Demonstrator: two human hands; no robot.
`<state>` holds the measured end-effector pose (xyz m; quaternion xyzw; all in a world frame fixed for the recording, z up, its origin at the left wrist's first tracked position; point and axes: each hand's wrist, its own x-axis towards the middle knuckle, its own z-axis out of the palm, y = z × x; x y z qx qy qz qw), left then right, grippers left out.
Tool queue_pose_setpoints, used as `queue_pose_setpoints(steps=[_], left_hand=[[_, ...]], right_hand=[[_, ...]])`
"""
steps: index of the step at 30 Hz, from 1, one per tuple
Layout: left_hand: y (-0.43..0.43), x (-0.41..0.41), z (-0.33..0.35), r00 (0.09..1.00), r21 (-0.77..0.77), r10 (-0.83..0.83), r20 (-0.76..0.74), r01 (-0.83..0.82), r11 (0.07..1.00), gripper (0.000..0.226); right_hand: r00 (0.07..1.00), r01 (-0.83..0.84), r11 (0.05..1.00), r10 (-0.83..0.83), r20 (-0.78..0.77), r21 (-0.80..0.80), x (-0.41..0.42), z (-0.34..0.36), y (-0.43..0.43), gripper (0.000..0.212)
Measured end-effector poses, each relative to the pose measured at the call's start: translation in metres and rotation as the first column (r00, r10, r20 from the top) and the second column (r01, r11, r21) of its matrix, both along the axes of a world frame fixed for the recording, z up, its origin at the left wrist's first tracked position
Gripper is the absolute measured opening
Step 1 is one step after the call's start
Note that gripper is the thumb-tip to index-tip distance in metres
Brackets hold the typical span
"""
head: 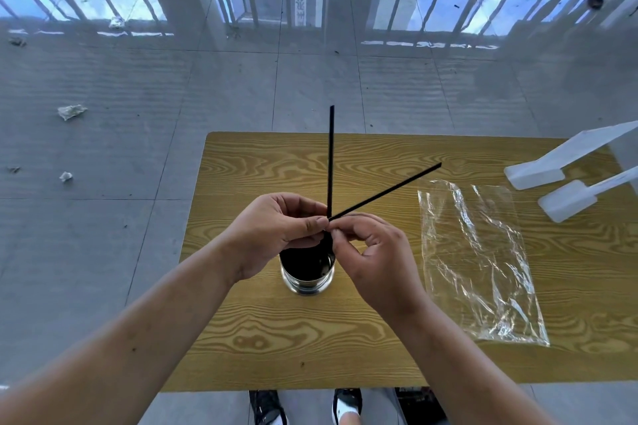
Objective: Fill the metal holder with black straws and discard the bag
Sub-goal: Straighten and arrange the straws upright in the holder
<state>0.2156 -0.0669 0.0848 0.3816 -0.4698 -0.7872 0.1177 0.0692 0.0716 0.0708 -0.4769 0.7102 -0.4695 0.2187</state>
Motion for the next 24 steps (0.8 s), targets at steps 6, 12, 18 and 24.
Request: queue_pose_setpoints(steps=[6,12,18,24], left_hand=[[0.005,-0.006,-0.003,0.997,-0.091,-0.006,0.073,0.012,0.996,0.018],[0.009,-0.008,-0.008,0.991,-0.176,-0.089,0.096,0.105,0.979,0.014],[0.016,-0.012,-0.015,0.97,-0.508,-0.09,0.227,0.197,0.839,0.013],[0.023,-0.01,-0.016,0.938,-0.795,0.019,0.346,0.282,0.537,0.005]], right_hand=[[0.995,-0.047,0.997,0.053,-0.087,0.069,-0.003,-0.001,0.001,0.012],[0.987,-0.102,0.988,0.115,-0.112,0.116,-0.01,0.001,0.002,0.012],[0.962,-0.01,0.991,-0.027,0.272,0.132,-0.012,-0.001,-0.001,0.007],[0.939,0.011,0.979,-0.08,0.336,0.202,-0.011,-0.009,-0.01,0.02]])
